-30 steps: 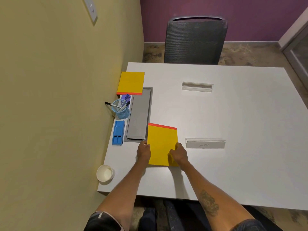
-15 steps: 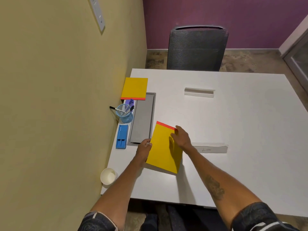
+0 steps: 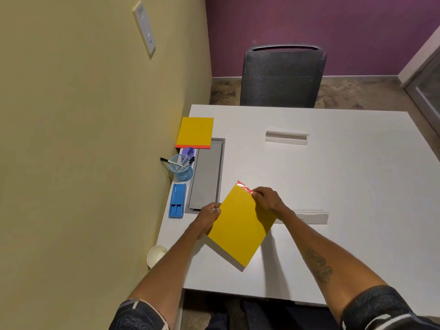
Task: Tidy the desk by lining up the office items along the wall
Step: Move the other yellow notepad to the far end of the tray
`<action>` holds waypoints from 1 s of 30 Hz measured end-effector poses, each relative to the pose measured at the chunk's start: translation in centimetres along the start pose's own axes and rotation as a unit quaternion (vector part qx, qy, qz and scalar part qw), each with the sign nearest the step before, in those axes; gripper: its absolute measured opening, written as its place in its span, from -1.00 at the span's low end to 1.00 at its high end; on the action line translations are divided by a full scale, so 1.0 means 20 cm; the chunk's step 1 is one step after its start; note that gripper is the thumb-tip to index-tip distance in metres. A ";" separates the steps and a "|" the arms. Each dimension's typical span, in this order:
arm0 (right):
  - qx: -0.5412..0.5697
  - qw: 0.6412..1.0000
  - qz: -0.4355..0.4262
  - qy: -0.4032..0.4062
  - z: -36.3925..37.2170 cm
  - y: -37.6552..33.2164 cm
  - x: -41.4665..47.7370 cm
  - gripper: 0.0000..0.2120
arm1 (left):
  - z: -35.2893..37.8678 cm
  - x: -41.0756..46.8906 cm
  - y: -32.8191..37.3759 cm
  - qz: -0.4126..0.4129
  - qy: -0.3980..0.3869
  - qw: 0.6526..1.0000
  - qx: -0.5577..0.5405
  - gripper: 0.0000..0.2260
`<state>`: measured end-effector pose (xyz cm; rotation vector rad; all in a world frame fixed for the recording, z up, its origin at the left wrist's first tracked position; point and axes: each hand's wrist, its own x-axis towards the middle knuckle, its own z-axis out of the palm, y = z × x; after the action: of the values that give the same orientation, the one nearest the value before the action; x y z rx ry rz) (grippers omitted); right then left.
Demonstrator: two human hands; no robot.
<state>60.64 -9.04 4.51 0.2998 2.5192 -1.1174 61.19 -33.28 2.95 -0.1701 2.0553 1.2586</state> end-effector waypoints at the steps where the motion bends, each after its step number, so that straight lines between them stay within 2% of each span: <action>1: 0.005 1.000 0.005 -0.001 0.00 0.00 0.00 -0.76 | 0.00 0.00 0.01 -0.003 -0.002 1.000 0.007 -0.67; 6: 0.056 0.998 0.028 0.013 -0.01 0.03 -0.01 -0.79 | 0.00 0.01 0.07 0.032 0.016 0.999 0.031 -0.74; 10: 0.113 0.991 0.049 0.052 -0.04 0.05 -0.02 -0.75 | -0.01 0.04 0.12 0.068 0.085 0.992 0.057 -0.75; 13: 0.174 0.974 0.101 0.101 -0.06 0.06 -0.01 -0.75 | -0.02 0.07 0.13 0.068 0.170 0.981 0.068 -0.67; 16: 0.253 0.941 0.158 0.161 -0.08 0.06 0.01 -0.82 | 0.00 0.08 0.14 0.046 0.228 0.972 0.028 -0.54; 19: 0.314 0.908 0.195 0.198 -0.10 0.05 0.01 -0.82 | 0.05 0.08 0.15 0.031 0.228 0.973 0.010 -0.45; 23: 0.433 0.843 0.232 0.219 -0.07 0.02 0.03 -0.83 | 0.13 0.10 0.17 -0.026 0.219 0.973 -0.062 -0.37; 25: 0.497 0.809 0.231 0.211 -0.05 -0.01 0.03 -0.86 | 0.17 0.12 0.19 -0.046 0.212 0.974 -0.070 -0.39; 27: 0.536 0.788 0.226 0.202 -0.03 -0.03 0.03 -0.85 | 0.20 0.15 0.21 -0.039 0.207 0.973 -0.090 -0.50; 30: 0.567 0.772 0.221 0.185 0.00 -0.07 0.02 -0.78 | 0.20 0.20 0.25 -0.036 0.174 0.958 -0.227 -0.64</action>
<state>59.84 -9.97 5.25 1.4313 1.4908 -2.3562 57.93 -26.43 3.02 -0.7166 1.9807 1.7365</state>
